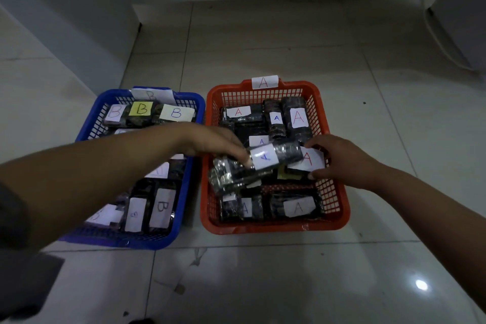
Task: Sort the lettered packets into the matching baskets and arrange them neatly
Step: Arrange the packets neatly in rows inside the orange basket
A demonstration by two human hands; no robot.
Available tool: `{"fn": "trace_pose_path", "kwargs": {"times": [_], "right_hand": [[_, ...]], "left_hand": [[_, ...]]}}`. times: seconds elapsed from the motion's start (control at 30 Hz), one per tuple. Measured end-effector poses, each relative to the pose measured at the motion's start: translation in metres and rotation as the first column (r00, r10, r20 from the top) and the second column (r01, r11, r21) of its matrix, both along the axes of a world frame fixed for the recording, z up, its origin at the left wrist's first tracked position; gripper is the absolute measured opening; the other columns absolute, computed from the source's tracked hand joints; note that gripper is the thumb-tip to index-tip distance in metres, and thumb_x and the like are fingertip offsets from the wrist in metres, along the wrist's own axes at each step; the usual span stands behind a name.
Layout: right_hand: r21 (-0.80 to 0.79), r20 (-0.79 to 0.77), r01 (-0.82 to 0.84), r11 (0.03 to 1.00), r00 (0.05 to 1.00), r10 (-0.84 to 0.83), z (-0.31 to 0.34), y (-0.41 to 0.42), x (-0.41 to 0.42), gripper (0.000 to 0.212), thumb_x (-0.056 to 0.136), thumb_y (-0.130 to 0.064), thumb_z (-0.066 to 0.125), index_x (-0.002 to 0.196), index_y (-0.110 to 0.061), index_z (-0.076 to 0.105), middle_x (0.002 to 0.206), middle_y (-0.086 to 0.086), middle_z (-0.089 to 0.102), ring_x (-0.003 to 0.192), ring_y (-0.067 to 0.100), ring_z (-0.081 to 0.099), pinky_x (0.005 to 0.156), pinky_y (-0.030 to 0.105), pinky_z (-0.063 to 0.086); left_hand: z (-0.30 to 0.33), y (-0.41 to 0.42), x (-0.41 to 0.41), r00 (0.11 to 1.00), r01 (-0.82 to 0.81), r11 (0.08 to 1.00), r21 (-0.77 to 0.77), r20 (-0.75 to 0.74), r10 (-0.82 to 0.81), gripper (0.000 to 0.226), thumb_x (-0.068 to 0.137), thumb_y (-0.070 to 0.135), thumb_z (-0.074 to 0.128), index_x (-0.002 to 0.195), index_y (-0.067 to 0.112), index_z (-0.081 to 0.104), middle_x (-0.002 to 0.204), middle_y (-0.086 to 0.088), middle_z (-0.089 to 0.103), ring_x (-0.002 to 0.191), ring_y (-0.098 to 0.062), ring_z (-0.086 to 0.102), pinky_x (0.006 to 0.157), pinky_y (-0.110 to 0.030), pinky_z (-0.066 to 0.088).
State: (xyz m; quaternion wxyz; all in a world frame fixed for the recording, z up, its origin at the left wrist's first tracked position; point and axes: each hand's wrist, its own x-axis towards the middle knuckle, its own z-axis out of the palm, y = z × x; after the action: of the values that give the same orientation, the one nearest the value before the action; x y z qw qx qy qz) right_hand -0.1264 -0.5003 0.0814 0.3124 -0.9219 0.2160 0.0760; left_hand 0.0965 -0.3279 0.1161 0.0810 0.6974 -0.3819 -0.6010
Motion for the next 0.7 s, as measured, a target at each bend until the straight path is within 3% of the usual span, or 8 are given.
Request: {"fn": "trace_pose_path", "kwargs": {"times": [0.13, 0.3, 0.43, 0.5, 0.6, 0.7], "right_hand": [[-0.032, -0.027, -0.058, 0.998, 0.998, 0.058, -0.003, 0.005, 0.002, 0.056, 0.065, -0.019, 0.083, 0.112, -0.019, 0.053, 0.109, -0.008, 0.047, 0.1, 0.009, 0.043, 0.071, 0.016, 0.035], [-0.082, -0.111, -0.118, 0.99, 0.988, 0.108, -0.013, 0.011, -0.003, 0.058, 0.061, -0.029, 0.084, 0.108, -0.025, 0.05, 0.115, -0.007, 0.052, 0.107, 0.012, 0.045, 0.086, 0.03, 0.047], [-0.133, -0.139, -0.143, 0.981, 0.982, 0.125, -0.016, 0.012, -0.008, 0.06, 0.062, -0.034, 0.083, 0.111, -0.023, 0.052, 0.118, -0.004, 0.052, 0.107, 0.012, 0.045, 0.088, 0.027, 0.045], [-0.133, -0.146, -0.153, 0.979, 0.98, 0.134, -0.014, 0.011, -0.007, 0.059, 0.061, -0.036, 0.083, 0.11, -0.023, 0.052, 0.117, -0.004, 0.053, 0.104, 0.01, 0.045, 0.085, 0.026, 0.044], [-0.122, -0.15, -0.17, 0.978, 0.977, 0.152, -0.009, 0.011, -0.004, 0.058, 0.061, -0.035, 0.083, 0.109, -0.023, 0.053, 0.112, -0.006, 0.053, 0.099, 0.008, 0.043, 0.079, 0.024, 0.04], [-0.136, -0.154, -0.186, 0.973, 0.974, 0.164, -0.006, 0.015, -0.001, 0.058, 0.059, -0.038, 0.084, 0.106, -0.025, 0.053, 0.107, -0.01, 0.052, 0.099, 0.009, 0.045, 0.079, 0.024, 0.041]], "left_hand": [[0.008, -0.014, 0.02, 0.996, -0.069, 0.996, -0.059, 0.047, 0.072, 0.049, 0.075, 0.039, 0.065, 0.115, 0.01, 0.061, 0.109, -0.011, 0.068, 0.101, -0.026, 0.065, 0.094, -0.039, 0.049], [-0.016, -0.028, 0.014, 0.981, 0.039, 0.998, -0.056, 0.191, -0.027, 0.047, 0.082, 0.043, 0.065, 0.123, 0.021, 0.057, 0.12, 0.003, 0.058, 0.11, -0.015, 0.055, 0.097, -0.035, 0.045], [-0.031, -0.031, 0.012, 0.978, 0.089, 0.995, -0.05, 0.192, -0.078, 0.049, 0.077, 0.054, 0.064, 0.115, 0.024, 0.061, 0.119, 0.005, 0.057, 0.116, -0.017, 0.05, 0.098, -0.035, 0.04], [-0.03, -0.033, 0.013, 0.972, 0.113, 0.992, -0.048, 0.213, -0.1, 0.055, 0.078, 0.058, 0.061, 0.12, 0.024, 0.059, 0.127, 0.004, 0.053, 0.12, -0.017, 0.047, 0.1, -0.035, 0.036], [-0.029, -0.038, 0.014, 0.963, 0.096, 0.987, -0.133, 0.263, -0.058, 0.053, 0.08, 0.054, 0.062, 0.122, 0.023, 0.06, 0.132, 0.003, 0.053, 0.121, -0.015, 0.046, 0.1, -0.031, 0.034], [-0.027, -0.04, 0.017, 0.95, 0.089, 0.971, -0.222, 0.313, -0.016, 0.046, 0.08, 0.044, 0.067, 0.12, 0.022, 0.062, 0.121, 0.004, 0.057, 0.112, -0.011, 0.049, 0.092, -0.027, 0.036]]}}
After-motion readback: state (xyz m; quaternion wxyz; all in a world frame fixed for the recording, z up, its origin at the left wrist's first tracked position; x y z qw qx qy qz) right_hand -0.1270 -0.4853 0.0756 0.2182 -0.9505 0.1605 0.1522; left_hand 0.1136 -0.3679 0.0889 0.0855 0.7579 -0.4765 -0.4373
